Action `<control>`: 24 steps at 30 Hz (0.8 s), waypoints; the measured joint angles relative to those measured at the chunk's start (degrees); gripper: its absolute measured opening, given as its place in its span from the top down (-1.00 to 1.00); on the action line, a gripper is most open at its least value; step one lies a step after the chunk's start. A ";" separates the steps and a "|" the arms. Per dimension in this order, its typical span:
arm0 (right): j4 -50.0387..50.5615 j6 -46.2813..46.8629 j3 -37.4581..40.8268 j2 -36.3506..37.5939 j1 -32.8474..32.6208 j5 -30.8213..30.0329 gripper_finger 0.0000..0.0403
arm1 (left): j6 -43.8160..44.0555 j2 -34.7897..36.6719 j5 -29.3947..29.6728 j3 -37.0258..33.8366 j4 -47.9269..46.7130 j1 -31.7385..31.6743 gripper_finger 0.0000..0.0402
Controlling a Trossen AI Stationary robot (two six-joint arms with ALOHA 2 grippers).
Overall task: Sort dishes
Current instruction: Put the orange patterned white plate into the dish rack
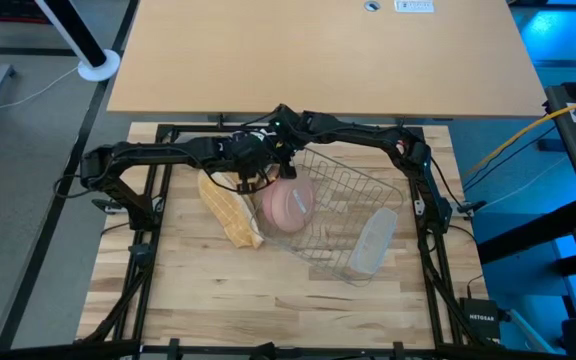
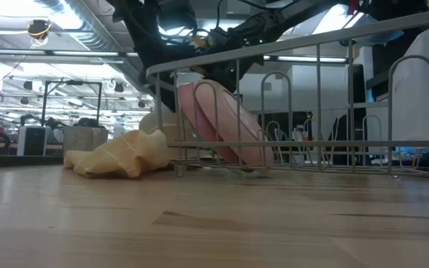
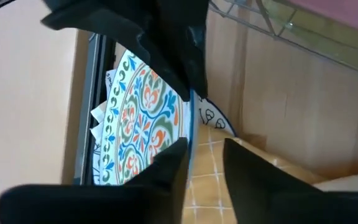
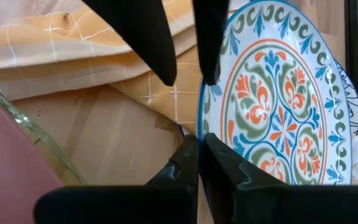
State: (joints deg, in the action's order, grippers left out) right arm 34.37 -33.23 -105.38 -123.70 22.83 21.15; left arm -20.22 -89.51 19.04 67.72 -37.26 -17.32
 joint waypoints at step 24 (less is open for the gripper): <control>-0.39 0.01 -0.07 0.09 0.03 -0.15 0.94 | -22.39 -3.06 3.04 -6.56 13.72 -6.11 0.33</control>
State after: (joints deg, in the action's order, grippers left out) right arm 33.98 -33.22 -105.45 -123.61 22.86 20.99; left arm -42.62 -92.58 22.08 61.17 -23.54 -23.43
